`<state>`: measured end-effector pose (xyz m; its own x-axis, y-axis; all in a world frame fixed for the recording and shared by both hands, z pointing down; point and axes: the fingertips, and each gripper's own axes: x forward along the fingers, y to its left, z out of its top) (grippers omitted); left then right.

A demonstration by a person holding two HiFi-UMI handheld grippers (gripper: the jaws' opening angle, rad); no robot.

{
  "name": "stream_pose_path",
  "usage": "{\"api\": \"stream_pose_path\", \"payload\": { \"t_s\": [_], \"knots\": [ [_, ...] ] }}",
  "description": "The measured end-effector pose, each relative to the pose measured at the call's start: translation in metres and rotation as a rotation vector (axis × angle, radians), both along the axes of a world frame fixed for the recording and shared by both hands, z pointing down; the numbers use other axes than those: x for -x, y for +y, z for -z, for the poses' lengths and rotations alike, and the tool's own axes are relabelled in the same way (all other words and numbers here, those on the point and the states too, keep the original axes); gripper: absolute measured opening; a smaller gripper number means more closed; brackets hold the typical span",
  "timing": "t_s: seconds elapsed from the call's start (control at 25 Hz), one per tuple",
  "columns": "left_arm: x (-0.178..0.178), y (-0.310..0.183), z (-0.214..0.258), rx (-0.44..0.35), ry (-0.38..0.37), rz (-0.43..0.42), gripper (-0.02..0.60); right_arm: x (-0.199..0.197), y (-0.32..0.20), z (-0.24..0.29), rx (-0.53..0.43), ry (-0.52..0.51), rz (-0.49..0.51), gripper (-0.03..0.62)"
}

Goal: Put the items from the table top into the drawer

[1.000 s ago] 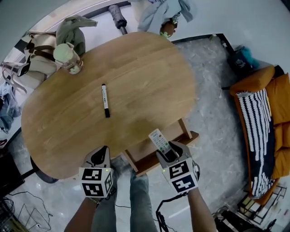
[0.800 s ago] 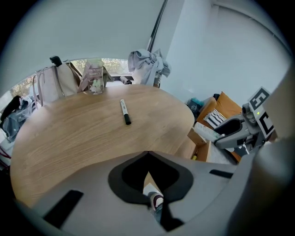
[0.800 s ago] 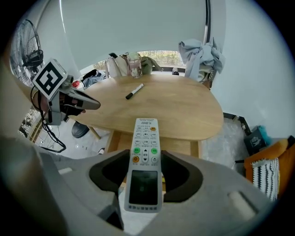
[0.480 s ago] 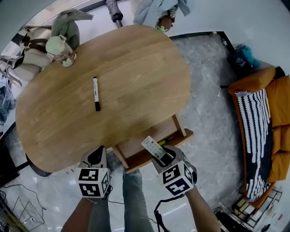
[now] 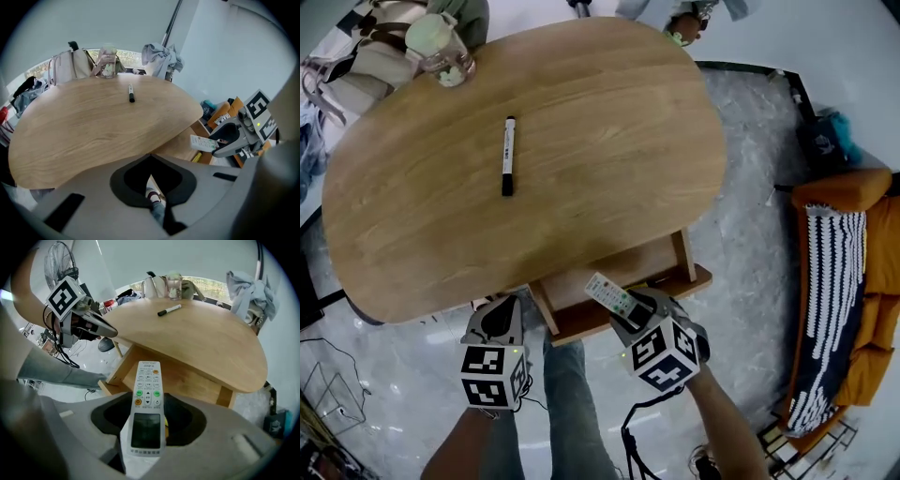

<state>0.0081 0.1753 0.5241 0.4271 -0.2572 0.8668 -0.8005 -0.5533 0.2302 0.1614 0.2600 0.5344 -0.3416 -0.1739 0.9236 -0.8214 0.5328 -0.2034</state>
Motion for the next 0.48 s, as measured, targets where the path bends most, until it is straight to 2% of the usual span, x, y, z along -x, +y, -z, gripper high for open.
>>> {"api": "stream_pose_path", "payload": {
  "t_s": [0.48],
  "knots": [
    [0.023,0.003,-0.024,0.038,-0.017,0.124,-0.008,0.009,-0.018,-0.047,0.049,0.01,0.193,0.216]
  ]
}}
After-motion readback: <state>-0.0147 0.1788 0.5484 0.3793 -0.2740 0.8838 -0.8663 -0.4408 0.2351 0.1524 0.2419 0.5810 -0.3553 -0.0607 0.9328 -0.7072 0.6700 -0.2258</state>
